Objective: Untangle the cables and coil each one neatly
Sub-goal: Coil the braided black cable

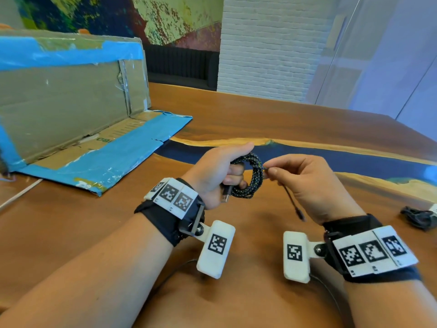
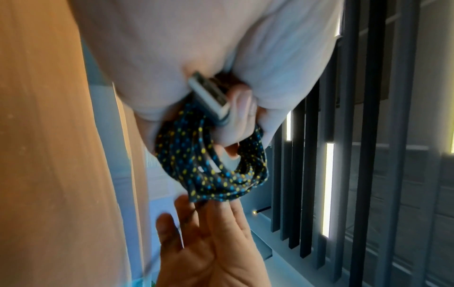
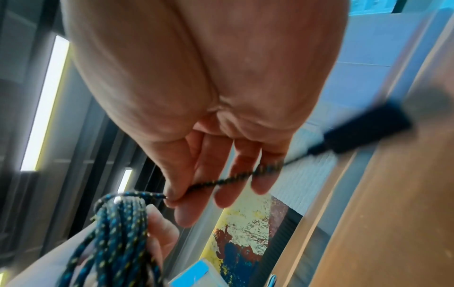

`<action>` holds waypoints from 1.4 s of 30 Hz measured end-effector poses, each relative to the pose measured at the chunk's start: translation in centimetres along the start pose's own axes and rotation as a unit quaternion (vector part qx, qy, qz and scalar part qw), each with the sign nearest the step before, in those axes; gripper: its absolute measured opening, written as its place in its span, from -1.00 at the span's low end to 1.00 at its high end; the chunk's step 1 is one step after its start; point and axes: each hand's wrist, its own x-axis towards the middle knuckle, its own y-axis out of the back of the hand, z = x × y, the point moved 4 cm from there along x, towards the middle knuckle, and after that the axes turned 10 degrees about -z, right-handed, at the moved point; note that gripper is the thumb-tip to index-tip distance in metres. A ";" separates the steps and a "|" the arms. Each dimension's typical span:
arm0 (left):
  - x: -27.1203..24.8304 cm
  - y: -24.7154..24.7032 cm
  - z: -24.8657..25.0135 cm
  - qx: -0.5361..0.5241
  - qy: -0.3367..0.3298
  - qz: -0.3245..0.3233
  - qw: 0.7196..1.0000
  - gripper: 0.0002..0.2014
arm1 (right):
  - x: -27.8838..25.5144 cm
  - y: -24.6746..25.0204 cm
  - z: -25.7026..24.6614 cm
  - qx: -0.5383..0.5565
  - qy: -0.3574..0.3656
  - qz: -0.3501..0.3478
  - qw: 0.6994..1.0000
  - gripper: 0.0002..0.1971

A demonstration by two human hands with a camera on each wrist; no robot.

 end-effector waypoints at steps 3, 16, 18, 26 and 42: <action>-0.1 -0.6 0.2 -0.013 -0.029 -0.015 0.999 -0.67 | 0.3 -1.2 0.2 0.003 0.014 0.021 1.000 -0.86; 0.6 0.0 0.7 0.073 -0.133 0.073 0.986 -0.64 | 0.3 -4.0 0.9 0.284 0.006 0.050 0.957 -0.85; 0.6 0.0 0.5 0.086 -0.121 0.069 0.987 -0.66 | 0.1 -4.6 0.7 0.233 0.016 0.041 0.972 -0.77; 0.3 -0.2 0.8 0.113 -0.089 -0.022 0.989 -0.91 | 0.5 -3.6 1.2 0.268 -0.004 0.079 0.960 -0.79; 0.3 0.8 1.3 0.163 -0.114 -0.019 0.980 -0.88 | 0.5 -2.8 0.9 0.315 -0.034 -0.013 0.948 -0.46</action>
